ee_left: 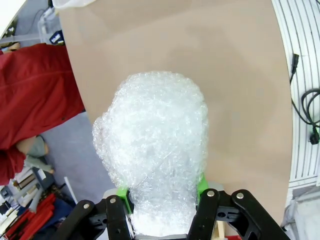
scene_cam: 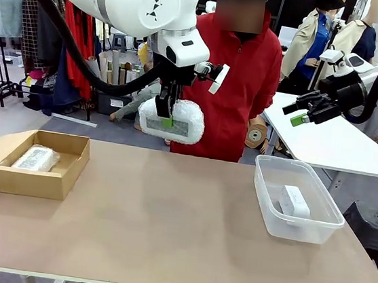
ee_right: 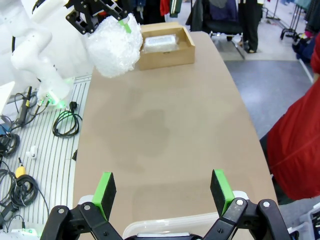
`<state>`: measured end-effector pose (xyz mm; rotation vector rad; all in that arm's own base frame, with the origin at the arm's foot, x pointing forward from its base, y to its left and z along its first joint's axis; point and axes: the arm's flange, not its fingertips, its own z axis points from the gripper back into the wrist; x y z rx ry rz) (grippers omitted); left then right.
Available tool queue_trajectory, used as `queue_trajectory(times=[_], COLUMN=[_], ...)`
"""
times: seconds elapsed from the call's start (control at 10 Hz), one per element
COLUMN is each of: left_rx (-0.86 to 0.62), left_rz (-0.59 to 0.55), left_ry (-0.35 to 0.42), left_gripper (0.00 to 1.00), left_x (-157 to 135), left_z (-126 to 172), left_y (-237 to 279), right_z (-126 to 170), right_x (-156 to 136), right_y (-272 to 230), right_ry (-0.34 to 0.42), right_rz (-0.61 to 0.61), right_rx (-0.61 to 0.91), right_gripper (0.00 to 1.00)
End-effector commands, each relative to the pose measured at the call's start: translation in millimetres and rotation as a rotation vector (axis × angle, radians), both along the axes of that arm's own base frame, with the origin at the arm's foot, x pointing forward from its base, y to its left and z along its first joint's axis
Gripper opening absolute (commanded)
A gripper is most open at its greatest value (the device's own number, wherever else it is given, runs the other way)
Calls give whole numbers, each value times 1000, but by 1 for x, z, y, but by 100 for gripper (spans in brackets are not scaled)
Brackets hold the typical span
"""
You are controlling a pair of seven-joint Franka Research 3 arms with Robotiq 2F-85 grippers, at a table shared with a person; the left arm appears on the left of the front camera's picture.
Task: Separate and place wrapped and unwrapped clocks.
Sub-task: If the picked Digital clock is wrapped, place it in the Package Box ; if not, place it in the Organizing box.
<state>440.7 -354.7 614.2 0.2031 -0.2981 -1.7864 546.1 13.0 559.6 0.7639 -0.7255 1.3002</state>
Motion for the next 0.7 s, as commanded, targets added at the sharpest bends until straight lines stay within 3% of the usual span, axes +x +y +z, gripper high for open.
queue_trajectory(times=[0.0, 0.6], left_rx=[0, 17], left_rz=[5, -1], left_ry=[-6, 1], left_gripper=[0, 0], left_x=[-2, 2], left_z=[4, 1], left_y=[3, 3], right_z=[5, 5], right_x=[2, 2], right_y=[0, 0], right_ry=[0, 0], right_rz=[-6, -6], right_rx=[1, 1], right_gripper=[100, 100])
